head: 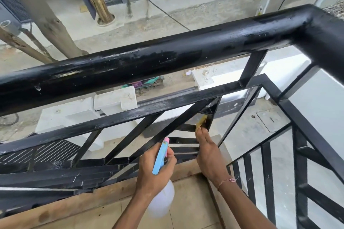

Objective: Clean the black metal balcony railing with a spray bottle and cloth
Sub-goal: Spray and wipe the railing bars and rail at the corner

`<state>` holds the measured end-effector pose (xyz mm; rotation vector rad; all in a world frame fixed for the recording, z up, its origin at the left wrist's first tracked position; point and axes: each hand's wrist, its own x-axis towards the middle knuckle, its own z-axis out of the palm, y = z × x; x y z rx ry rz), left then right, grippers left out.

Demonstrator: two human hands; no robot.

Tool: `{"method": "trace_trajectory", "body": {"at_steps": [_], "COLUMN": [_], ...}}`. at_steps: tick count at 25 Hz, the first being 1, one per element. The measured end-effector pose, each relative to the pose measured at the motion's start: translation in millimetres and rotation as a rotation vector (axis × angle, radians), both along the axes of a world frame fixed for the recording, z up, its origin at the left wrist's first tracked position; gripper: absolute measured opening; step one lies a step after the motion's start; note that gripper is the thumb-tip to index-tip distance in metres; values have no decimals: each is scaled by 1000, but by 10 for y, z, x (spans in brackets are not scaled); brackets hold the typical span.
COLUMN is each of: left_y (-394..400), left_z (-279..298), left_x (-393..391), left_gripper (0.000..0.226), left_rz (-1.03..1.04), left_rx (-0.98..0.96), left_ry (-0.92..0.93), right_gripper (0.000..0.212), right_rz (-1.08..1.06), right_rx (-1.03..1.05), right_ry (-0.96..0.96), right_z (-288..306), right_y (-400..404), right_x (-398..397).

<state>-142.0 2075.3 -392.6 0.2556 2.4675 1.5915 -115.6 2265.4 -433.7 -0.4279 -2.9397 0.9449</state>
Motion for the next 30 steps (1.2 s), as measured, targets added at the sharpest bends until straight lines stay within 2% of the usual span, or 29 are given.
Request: {"method": "trace_trajectory", "body": {"at_steps": [2, 5, 6, 8, 9, 10, 12, 13, 14, 17, 19, 22, 27, 28, 30], "left_y": [37, 46, 47, 61, 72, 85, 125, 148, 177, 238, 277, 300, 242, 223, 182], "left_z": [15, 49, 70, 165, 224, 283, 395, 438, 500, 669, 756, 807, 761, 752, 759], "left_x": [14, 3, 13, 47, 69, 87, 90, 91, 86, 80, 65, 41, 45, 47, 54], "left_gripper": [3, 5, 6, 7, 5, 5, 8, 8, 6, 5, 10, 14, 7, 7, 7], "left_rz": [-8, -1, 2, -7, -8, -1, 15, 19, 16, -30, -51, -59, -49, -43, -32], "left_rx": [4, -7, -3, -3, -11, -12, -2, 2, 11, 36, 41, 43, 9, 11, 10], "left_ry": [3, 3, -1, 12, 16, 12, -1, -2, 2, 17, 34, 54, 45, 40, 45], "right_gripper": [77, 78, 77, 71, 61, 47, 29, 28, 29, 44, 56, 68, 73, 70, 47], "right_rz": [23, 216, 237, 139, 10, -140, -446, -570, -622, -451, -298, -246, -218, -213, -208], "right_rx": [-107, -109, -106, -171, -292, -501, -1023, -1191, -1204, -757, -445, -86, 33, 66, 81], "right_ry": [104, 303, 293, 224, 175, 120, 58, 81, 146, 377, 386, 325, 294, 282, 225], "right_z": [185, 265, 245, 306, 396, 515, 780, 892, 1022, 1329, 1367, 1175, 896, 872, 867], "right_y": [-156, -315, -267, -190, -183, -173, -143, -130, -117, -149, -197, -290, -302, -256, -140], "right_x": [-67, -49, -35, 75, 137, 187, 248, 299, 348, 358, 218, 47, 24, -20, -146]}}
